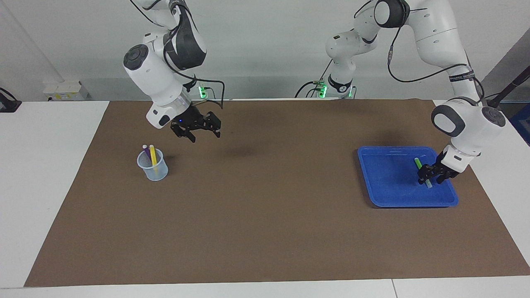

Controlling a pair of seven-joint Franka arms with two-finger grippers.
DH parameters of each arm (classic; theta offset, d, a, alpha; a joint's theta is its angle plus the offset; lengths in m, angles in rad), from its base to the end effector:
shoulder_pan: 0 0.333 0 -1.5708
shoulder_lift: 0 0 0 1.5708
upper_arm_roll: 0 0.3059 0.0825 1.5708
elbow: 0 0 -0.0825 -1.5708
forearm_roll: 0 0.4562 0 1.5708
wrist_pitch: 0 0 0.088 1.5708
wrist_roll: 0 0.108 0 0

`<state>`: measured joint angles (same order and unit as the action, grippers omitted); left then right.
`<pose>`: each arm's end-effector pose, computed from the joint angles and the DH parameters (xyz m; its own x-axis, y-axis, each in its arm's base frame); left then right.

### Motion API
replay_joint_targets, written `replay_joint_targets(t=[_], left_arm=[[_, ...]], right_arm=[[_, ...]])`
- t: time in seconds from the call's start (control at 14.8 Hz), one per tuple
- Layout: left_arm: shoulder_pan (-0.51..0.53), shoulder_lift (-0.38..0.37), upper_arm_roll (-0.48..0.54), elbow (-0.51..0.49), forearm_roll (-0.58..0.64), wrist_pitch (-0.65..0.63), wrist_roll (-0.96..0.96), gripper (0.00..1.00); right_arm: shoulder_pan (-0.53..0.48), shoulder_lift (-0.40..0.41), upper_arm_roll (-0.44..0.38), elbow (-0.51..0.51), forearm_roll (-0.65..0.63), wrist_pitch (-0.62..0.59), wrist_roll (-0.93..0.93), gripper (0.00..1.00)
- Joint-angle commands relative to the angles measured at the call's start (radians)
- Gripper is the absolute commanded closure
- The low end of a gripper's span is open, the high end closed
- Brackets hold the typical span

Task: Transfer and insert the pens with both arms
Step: 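Lift the green pen with the left gripper while the right gripper returns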

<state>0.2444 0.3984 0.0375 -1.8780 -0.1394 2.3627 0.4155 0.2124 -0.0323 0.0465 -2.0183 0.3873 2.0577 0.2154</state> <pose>0.6660 0.1901 0.2501 0.9929 -0.0390 0.1125 -0.0449 -0.9977 0.0502 0.5945 0.1788 0.4351 0.9921 -0.1206 -0.0343 -0.1251 -0.9303 -0.3448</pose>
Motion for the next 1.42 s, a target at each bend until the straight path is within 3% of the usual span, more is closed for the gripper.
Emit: replay_joint_targets(t=[0.0, 0.2, 0.41, 0.68, 0.95, 1.35], left_arm=[[0.009, 0.013, -0.007, 0.005, 0.009, 0.027, 0.011, 0.30], [0.007, 0.019, -0.008, 0.005, 0.009, 0.033, 0.012, 0.48], [0.006, 0.019, -0.008, -0.001, 0.009, 0.046, 0.012, 0.59], [0.004, 0.019, -0.008, -0.001, 0.007, 0.049, 0.012, 0.80], [0.004, 0.019, -0.008, -0.001, 0.007, 0.050, 0.012, 0.97], [0.001, 0.019, -0.010, 0.006, 0.003, 0.032, 0.009, 1.00]], right_arm=[[0.036, 0.008, -0.004, 0.004, 0.067, 0.036, 0.140, 0.00], [0.073, 0.006, -0.004, -0.005, 0.177, 0.091, 0.267, 0.00], [0.123, 0.018, -0.004, -0.014, 0.216, 0.166, 0.355, 0.00], [0.179, 0.041, -0.002, -0.013, 0.232, 0.249, 0.423, 0.00], [0.214, 0.048, -0.004, -0.013, 0.350, 0.331, 0.460, 0.00], [0.289, 0.095, -0.004, -0.013, 0.384, 0.466, 0.499, 0.00]])
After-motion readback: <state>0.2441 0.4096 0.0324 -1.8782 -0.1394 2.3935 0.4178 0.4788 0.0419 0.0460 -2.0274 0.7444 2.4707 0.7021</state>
